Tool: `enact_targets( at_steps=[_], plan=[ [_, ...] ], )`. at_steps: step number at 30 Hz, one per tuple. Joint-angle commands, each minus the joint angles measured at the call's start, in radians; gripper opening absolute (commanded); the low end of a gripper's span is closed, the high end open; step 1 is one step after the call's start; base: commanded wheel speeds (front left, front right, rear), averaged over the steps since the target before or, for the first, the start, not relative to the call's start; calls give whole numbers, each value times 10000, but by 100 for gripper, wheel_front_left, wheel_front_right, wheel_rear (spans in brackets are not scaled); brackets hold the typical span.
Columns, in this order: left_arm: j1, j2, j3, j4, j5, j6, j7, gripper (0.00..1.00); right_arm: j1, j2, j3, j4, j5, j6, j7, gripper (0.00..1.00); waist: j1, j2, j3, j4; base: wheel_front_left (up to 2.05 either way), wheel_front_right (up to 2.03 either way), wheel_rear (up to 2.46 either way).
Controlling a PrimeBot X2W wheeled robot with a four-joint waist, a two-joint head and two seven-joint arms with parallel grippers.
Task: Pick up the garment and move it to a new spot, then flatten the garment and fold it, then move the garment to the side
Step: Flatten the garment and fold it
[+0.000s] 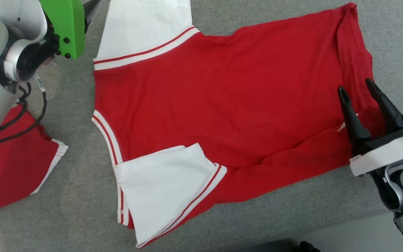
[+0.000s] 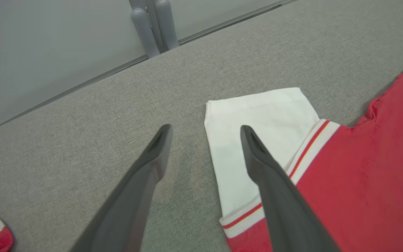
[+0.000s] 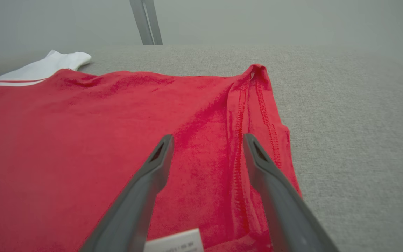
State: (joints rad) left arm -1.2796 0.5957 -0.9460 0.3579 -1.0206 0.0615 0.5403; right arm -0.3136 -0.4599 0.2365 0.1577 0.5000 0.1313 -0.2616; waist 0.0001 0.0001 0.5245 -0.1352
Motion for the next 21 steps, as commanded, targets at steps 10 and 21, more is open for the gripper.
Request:
enact_targets(
  at_steps=[10, 21],
  plan=[
    [-853, 292, -416, 1492, 819, -501, 44, 100, -109, 493, 42, 27, 210, -11, -43, 100, -1, -1, 1208, -1507, 0, 0, 0],
    [-862, 137, -722, 2235, 1101, -777, -101, 100, 24, 638, -41, 21, 238, -11, -43, 100, -1, -1, 1215, -1693, 0, 0, 0]
  ],
)
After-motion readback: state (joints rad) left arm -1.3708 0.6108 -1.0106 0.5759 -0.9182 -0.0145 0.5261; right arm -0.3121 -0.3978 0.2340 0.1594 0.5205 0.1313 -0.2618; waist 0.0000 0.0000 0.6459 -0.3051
